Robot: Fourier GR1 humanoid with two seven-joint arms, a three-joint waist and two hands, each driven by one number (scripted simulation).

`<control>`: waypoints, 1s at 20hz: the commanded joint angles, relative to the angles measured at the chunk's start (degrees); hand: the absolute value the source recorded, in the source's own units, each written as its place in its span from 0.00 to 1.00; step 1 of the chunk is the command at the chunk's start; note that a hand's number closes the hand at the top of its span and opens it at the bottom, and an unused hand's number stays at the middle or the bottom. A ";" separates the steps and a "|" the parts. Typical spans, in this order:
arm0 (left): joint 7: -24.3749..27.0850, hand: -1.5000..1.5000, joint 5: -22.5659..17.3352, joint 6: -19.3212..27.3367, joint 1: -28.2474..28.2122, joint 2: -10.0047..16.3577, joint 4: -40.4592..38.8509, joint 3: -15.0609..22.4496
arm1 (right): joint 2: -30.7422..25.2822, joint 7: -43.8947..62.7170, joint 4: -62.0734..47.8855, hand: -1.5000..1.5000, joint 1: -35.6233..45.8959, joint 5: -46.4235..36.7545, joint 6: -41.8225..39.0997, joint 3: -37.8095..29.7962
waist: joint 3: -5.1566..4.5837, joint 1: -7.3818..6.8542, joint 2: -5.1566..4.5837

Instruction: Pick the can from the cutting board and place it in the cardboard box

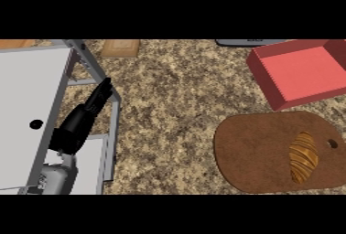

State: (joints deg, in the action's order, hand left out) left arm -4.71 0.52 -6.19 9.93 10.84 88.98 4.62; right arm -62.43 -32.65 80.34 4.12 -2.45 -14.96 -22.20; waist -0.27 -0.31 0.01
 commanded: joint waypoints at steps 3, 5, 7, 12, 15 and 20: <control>-1.71 0.50 2.55 -1.00 3.61 -2.66 -0.80 4.57 | -1.46 3.73 -10.86 1.00 13.71 -2.21 -1.37 4.15 | 0.29 -1.21 -0.41; 2.00 0.50 3.82 -1.05 2.22 -2.21 -2.88 4.12 | -0.22 7.47 -10.14 1.00 17.22 -1.71 -2.25 5.65 | 0.25 -1.07 -0.37; 4.03 0.50 3.67 -2.60 0.04 -1.39 -3.94 3.95 | 1.83 3.96 -13.56 1.00 17.45 -4.39 -1.31 7.29 | 0.27 -0.92 -0.38; -1.91 0.50 3.53 -1.93 -0.51 -2.08 3.16 4.76 | 4.37 10.25 -16.07 1.00 27.18 -4.99 -2.35 9.92 | 0.27 -1.03 -0.12; 1.37 0.50 5.65 -0.51 0.73 -3.83 -0.86 5.47 | 6.48 8.02 -23.59 1.00 32.60 -10.46 1.10 12.82 | 0.28 -1.30 -0.41; -4.15 0.50 3.02 -2.13 4.53 -1.85 0.99 2.49 | 7.38 7.10 -33.38 1.00 42.00 -17.95 3.76 16.50 | 0.31 -1.97 -0.59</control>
State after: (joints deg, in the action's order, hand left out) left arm -4.93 1.81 -7.65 11.01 9.32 88.53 4.56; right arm -55.82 -25.15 53.32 39.66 -15.74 -12.29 -8.41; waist -0.23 -2.19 -0.51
